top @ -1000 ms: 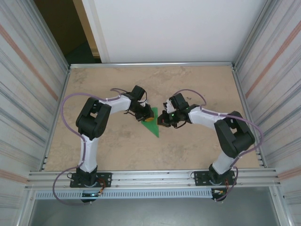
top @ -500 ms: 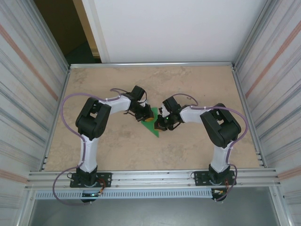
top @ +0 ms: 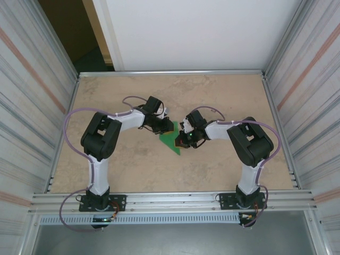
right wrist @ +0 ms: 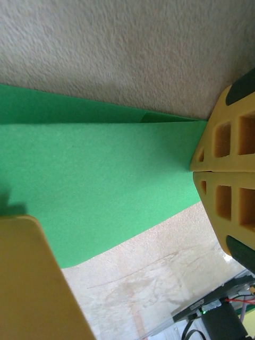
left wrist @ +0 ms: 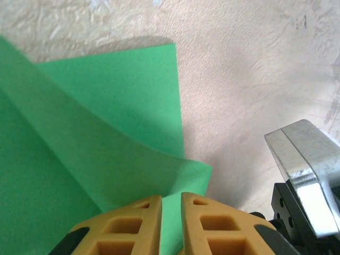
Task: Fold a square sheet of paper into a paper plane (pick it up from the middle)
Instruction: Fourth fold the wing at the center of the table.
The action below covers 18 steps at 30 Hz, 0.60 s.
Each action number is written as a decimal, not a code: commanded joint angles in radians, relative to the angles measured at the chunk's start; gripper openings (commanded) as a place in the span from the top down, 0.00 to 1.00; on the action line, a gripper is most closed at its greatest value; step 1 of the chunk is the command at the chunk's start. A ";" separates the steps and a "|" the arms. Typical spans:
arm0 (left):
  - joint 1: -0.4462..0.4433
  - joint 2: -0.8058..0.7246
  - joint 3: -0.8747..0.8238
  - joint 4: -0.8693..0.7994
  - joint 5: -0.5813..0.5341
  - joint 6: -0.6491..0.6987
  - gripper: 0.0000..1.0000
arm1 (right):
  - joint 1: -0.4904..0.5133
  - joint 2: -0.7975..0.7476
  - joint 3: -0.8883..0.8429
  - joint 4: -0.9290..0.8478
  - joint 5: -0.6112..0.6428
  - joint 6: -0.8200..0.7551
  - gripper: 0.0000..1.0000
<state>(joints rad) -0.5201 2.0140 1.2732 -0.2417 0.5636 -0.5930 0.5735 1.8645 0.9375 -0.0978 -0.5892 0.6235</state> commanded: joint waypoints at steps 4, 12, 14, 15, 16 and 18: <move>0.010 0.025 0.015 0.001 -0.030 0.064 0.83 | -0.004 0.054 -0.057 -0.167 0.090 -0.031 1.00; 0.045 0.104 0.051 -0.033 -0.075 0.087 0.84 | -0.005 0.065 -0.060 -0.189 0.101 -0.038 1.00; 0.066 0.121 0.073 -0.061 -0.089 0.109 0.84 | 0.001 0.071 -0.058 -0.206 0.108 -0.055 1.00; 0.079 0.131 0.098 -0.096 -0.108 0.130 0.84 | 0.007 0.078 -0.054 -0.226 0.119 -0.072 1.00; 0.095 0.144 0.125 -0.130 -0.116 0.152 0.84 | 0.010 0.087 -0.047 -0.247 0.140 -0.086 1.00; 0.124 0.166 0.165 -0.172 -0.120 0.186 0.85 | 0.011 0.103 -0.045 -0.269 0.152 -0.104 1.00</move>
<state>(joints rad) -0.4706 2.1178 1.3872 -0.3412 0.5762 -0.4950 0.5720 1.8721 0.9489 -0.1234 -0.5915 0.5835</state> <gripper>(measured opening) 0.155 0.062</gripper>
